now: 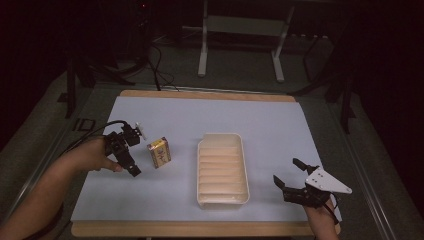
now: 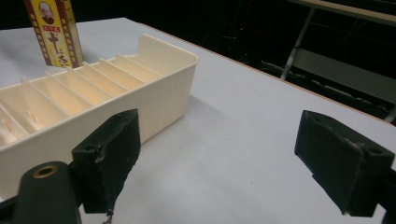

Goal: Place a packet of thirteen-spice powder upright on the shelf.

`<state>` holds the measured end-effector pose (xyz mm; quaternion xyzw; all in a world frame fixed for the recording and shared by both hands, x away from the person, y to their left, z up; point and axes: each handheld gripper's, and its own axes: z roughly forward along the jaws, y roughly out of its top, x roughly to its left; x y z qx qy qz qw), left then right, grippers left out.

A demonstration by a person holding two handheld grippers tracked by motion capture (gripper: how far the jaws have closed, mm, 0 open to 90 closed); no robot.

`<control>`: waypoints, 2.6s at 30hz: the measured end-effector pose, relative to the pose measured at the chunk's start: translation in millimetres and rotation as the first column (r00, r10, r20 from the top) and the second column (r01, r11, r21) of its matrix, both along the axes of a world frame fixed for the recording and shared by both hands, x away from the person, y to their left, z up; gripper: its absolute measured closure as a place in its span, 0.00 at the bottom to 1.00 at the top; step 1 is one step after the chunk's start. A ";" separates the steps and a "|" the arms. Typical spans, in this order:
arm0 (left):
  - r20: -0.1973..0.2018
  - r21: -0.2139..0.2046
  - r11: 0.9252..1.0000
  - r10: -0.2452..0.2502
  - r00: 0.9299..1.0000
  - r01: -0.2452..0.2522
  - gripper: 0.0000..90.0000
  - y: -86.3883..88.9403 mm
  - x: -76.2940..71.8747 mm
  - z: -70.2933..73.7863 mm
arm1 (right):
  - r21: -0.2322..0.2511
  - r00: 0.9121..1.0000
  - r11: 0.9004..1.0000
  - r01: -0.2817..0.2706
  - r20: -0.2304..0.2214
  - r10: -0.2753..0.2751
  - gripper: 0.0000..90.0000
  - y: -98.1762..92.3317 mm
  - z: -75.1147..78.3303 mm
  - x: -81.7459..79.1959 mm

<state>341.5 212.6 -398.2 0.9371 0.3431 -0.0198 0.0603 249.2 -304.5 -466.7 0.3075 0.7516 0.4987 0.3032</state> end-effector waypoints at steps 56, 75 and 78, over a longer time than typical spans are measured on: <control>0.034 0.027 0.993 -0.112 0.993 0.111 0.56 -50.6 61.7 -16.0 | -0.022 0.998 0.999 -0.040 -0.045 0.039 0.16 -0.6 -5.4 1.8; 0.050 0.054 0.986 -0.159 0.986 0.156 0.75 -53.6 57.7 -20.4 | -0.026 0.998 0.999 -0.041 -0.055 0.039 0.16 -1.2 -6.8 3.2; 0.059 0.031 0.987 -0.159 0.985 0.157 0.75 -52.4 56.9 -15.0 | -0.024 0.998 0.999 -0.041 -0.055 0.040 0.16 -1.1 -6.7 3.0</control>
